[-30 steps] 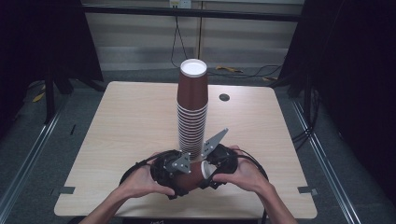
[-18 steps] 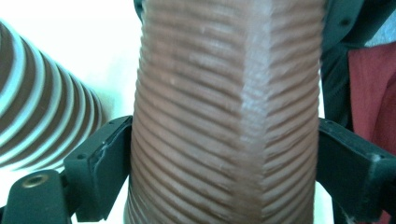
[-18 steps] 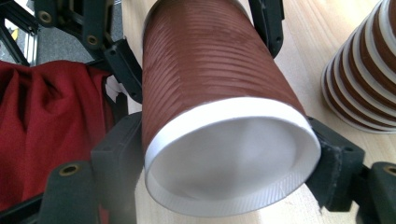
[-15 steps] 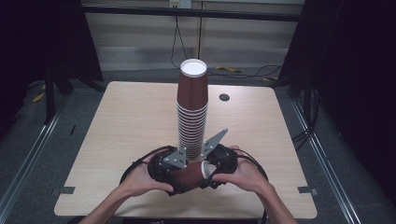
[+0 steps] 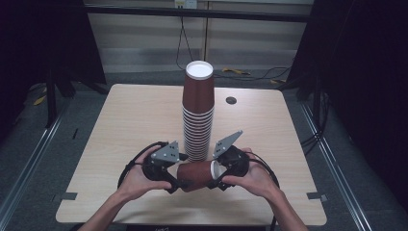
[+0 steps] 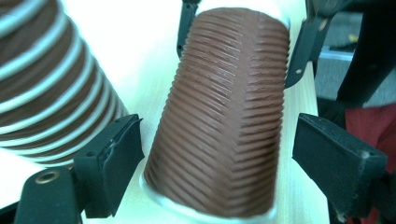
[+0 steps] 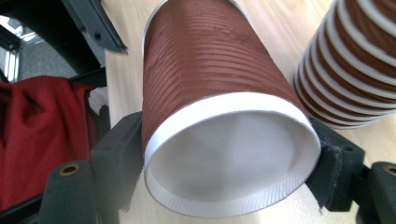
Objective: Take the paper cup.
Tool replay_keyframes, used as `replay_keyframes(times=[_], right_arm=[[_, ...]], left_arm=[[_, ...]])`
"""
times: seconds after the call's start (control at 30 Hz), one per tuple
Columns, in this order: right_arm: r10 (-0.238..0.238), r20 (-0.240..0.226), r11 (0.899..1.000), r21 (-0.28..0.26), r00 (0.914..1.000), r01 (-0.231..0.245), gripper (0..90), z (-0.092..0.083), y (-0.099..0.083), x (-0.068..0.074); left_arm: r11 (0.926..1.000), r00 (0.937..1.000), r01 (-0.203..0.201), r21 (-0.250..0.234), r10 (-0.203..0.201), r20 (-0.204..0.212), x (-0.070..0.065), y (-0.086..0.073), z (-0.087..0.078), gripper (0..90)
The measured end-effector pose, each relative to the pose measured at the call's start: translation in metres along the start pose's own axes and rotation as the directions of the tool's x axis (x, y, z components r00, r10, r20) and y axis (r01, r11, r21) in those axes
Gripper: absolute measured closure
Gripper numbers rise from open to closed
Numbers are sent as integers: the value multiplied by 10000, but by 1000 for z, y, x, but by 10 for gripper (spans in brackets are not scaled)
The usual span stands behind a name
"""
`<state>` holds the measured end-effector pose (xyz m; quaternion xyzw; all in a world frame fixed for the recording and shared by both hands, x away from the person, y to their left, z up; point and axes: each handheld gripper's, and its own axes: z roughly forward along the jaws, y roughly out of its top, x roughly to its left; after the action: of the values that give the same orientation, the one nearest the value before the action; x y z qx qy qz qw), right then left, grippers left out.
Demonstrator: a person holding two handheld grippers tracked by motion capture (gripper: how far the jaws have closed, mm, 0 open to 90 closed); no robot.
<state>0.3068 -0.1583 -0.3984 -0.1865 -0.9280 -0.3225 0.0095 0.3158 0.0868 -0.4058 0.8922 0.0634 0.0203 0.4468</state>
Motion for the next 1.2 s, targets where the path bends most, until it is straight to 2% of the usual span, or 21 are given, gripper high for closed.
replay_keyframes(times=[0.1,0.17,0.2,0.3,0.4,0.5,0.67,0.8,0.9,0.93,1.1,1.2], right_arm=[[196,8,9997,-145,9998,-196,235,-1,-3,-3],[245,-13,9994,-244,9997,-245,235,-1,-5,-4],[335,-78,9984,-460,9994,-338,234,-3,-8,-5],[443,122,9977,-517,9989,-436,234,-5,-12,-4],[550,80,9955,-773,9985,-543,234,-8,-15,-4],[678,-94,9912,-1135,9977,-685,234,-11,-18,-6],[649,-251,9809,-1822,9976,-684,234,-17,-21,-7],[714,-322,9734,-2158,9969,-767,234,-18,-23,-8],[737,-621,9678,-2365,9953,-864,233,-16,-27,-10],[723,-584,9688,-2332,9957,-840,234,-16,-29,-10],[675,-659,9527,-2922,9955,-839,234,-18,-34,-11],[585,-706,9422,-3257,9958,-785,234,-20,-35,-11]], left_arm=[[9996,9995,159,-245,-165,-256,1,-4,-6,158],[9995,9996,114,-285,-121,-251,0,-6,-8,158],[9991,9996,155,-407,-165,-229,0,-7,-8,158],[9980,9995,217,-596,-231,-217,0,-10,-10,158],[9962,9986,378,-791,-405,-331,-1,-12,-12,158],[9947,9984,367,-961,-407,-403,0,-14,-16,159],[9894,9970,526,-1357,-598,-492,2,-17,-18,159],[9799,9952,644,-1888,-770,-601,1,-19,-21,157],[9775,9961,609,-2021,-723,-496,0,-19,-21,157],[9765,9963,601,-2069,-714,-478,0,-19,-21,157],[9746,9968,585,-2162,-688,-403,-1,-20,-19,156],[9694,9959,868,-2294,-906,-64,1,-22,-19,156]])
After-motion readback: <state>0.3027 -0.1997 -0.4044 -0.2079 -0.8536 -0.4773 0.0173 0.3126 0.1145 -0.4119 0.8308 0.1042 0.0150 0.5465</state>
